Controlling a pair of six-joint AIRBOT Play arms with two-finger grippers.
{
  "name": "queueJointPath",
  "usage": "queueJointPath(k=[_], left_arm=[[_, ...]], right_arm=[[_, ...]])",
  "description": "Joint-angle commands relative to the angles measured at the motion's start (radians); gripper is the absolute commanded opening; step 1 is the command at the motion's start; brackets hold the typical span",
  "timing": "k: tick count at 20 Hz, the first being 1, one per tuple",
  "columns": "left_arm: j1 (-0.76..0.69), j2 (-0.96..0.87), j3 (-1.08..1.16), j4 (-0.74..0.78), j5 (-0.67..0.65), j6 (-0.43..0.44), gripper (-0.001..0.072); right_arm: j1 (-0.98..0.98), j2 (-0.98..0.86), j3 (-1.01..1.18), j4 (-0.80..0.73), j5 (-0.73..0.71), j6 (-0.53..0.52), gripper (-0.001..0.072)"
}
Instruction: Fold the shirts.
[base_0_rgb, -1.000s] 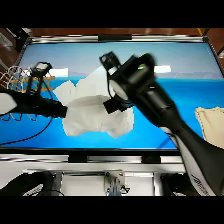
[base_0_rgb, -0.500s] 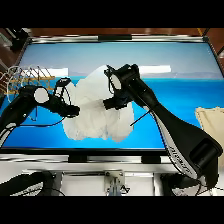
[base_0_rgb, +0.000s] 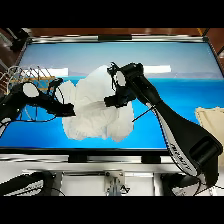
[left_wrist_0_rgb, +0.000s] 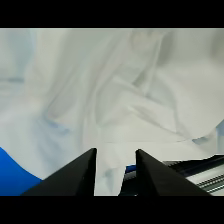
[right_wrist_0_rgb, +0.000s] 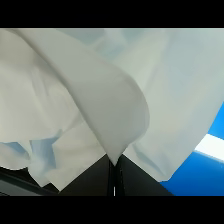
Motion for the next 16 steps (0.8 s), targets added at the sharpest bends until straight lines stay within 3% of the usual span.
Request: queueJointPath(k=[1, 2, 3, 8, 9, 11, 12, 16], left_arm=[[0.021, -0.008, -0.007, 0.024, -0.016, 0.020, 0.0351], [0.020, -0.014, -0.016, 0.024, -0.017, 0.019, 0.0475], [0.020, -0.021, -0.031, 0.024, -0.019, 0.019, 0.0535], [0.020, -0.055, -0.146, -0.036, 0.096, 0.029, 0.0526], [0.020, -0.057, -0.157, -0.077, 0.147, 0.046, 0.0504], [0.020, -0.061, -0.159, -0.162, 0.218, 0.081, 0.0175], [0.021, -0.060, -0.153, -0.187, 0.229, 0.095, 0.0054], [0.041, -0.001, -0.026, -0.179, 0.147, 0.173, 0.0053]], right_arm=[[-0.001, -0.001, 0.000, 0.025, 0.000, -0.002, 0.0051], [-0.001, -0.001, 0.000, 0.028, 0.000, -0.003, 0.0051], [-0.001, -0.001, 0.000, 0.029, 0.000, -0.006, 0.0051], [-0.001, -0.001, 0.000, 0.027, -0.002, -0.006, 0.0051], [-0.001, -0.001, 0.000, 0.027, -0.001, -0.006, 0.0051], [-0.001, -0.001, 0.000, 0.023, 0.002, -0.006, 0.0051], [-0.001, 0.000, 0.000, 0.020, 0.010, -0.007, 0.0050], [-0.001, 0.040, 0.005, -0.030, 0.133, -0.054, 0.0051]])
